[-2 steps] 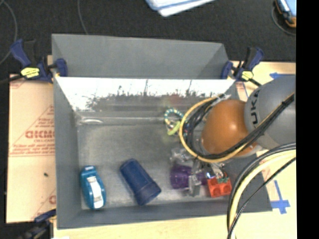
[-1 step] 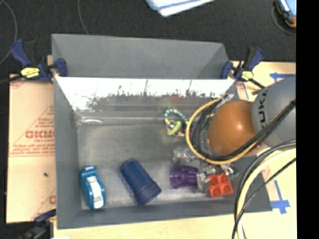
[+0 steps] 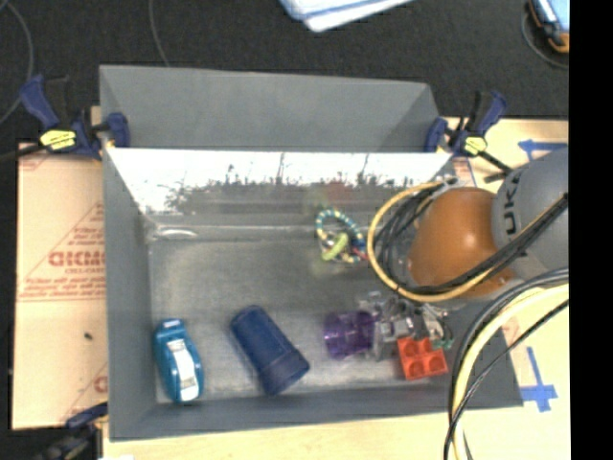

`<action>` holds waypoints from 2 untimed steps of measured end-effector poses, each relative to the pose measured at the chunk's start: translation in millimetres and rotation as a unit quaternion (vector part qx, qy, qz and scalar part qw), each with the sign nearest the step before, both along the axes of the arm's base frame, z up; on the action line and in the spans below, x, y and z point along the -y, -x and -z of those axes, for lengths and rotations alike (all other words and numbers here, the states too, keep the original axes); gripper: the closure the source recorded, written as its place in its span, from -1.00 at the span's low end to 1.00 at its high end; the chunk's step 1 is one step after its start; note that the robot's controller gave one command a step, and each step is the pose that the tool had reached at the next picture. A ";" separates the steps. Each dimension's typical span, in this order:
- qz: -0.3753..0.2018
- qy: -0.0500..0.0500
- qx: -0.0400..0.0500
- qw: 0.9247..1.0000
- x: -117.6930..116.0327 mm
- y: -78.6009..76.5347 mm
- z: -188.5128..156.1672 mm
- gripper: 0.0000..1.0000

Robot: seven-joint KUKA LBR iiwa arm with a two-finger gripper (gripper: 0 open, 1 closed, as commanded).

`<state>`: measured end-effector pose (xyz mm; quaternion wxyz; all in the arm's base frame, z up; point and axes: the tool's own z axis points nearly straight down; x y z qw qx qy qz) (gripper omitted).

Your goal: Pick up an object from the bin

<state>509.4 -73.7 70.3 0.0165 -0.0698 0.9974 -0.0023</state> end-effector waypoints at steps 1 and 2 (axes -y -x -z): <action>-0.001 0.000 0.000 1.000 0.0 0.0 0.0 1.00; -0.001 0.001 0.005 1.000 7.9 -1.9 -86.1 1.00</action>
Offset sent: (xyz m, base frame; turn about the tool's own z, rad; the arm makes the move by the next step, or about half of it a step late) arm -0.0006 -0.0063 0.0824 -0.0051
